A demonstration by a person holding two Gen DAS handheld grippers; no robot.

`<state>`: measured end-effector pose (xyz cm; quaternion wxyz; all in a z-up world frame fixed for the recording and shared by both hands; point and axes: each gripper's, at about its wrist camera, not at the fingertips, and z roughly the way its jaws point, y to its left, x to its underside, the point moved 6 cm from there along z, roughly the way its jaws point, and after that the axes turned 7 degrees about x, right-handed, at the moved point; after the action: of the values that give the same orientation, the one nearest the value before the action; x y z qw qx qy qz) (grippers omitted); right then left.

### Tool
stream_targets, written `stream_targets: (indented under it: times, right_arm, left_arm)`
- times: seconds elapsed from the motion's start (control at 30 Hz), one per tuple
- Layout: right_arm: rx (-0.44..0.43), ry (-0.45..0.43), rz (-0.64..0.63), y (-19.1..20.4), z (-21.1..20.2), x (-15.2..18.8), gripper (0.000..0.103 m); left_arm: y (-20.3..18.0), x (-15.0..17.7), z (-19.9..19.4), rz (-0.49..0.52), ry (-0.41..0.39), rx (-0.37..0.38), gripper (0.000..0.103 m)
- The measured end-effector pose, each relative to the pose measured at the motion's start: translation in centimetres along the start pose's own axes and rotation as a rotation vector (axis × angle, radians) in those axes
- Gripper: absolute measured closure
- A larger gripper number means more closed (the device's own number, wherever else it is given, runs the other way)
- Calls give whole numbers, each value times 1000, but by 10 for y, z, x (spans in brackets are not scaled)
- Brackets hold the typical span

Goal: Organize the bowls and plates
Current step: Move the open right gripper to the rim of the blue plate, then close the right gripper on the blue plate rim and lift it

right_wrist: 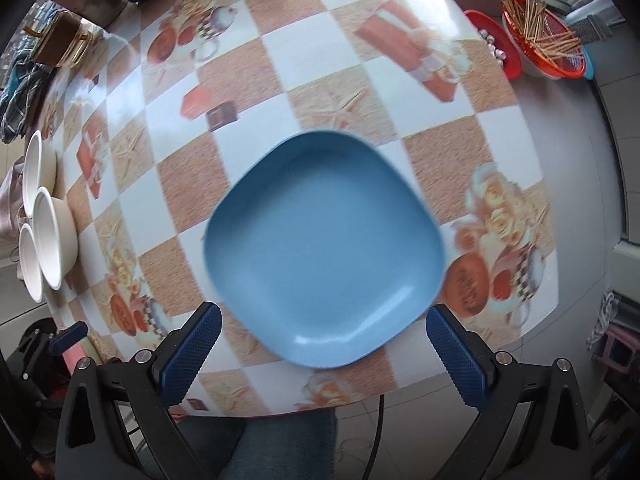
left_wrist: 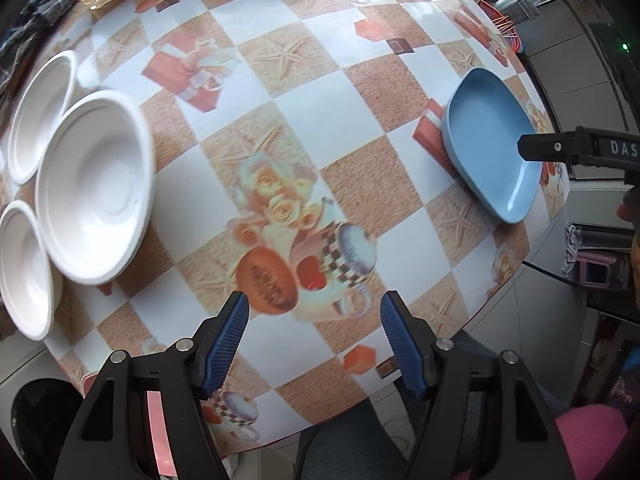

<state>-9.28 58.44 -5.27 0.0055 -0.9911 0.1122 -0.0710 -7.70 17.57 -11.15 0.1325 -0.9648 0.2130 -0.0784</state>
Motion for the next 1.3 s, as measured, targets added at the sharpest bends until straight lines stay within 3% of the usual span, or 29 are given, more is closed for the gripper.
stream_targets:
  times: [0.17,0.33,0.57,0.73,0.8,0.93,1.07,1.13,1.3]
  right_arm:
    - [79,-56,-78,-23,3,-19,0]
    - [104,-73,-154,-37,9,-39,0]
    - [134,-84,-337,-28,35,-50,0]
    - [106,-60,-372,-25,51,-46,1]
    - [94,-53,-374,-21,54,-44,13]
    - [91,-71,-366,-20,54,-44,24]
    - [59,-63,-350,-16,51,-46,52]
    - [48,-53,-343,-13,51,-46,58]
    - [-3,-13,-305,2,53,-38,61]
  left_arm:
    - [-14,-23,10,-57,17,53,31]
    - [-27,-44,21,-111,38,85,31]
    - [-52,-62,38,-83,67,89,31]
    - [-57,-63,46,-72,86,90,31]
    - [-58,-66,50,-81,87,90,31]
    - [-52,-68,55,-108,80,87,31]
    - [-46,-72,56,-131,75,91,31]
    - [-45,-69,58,-131,72,89,31]
    - [-23,-53,52,-112,62,44,31]
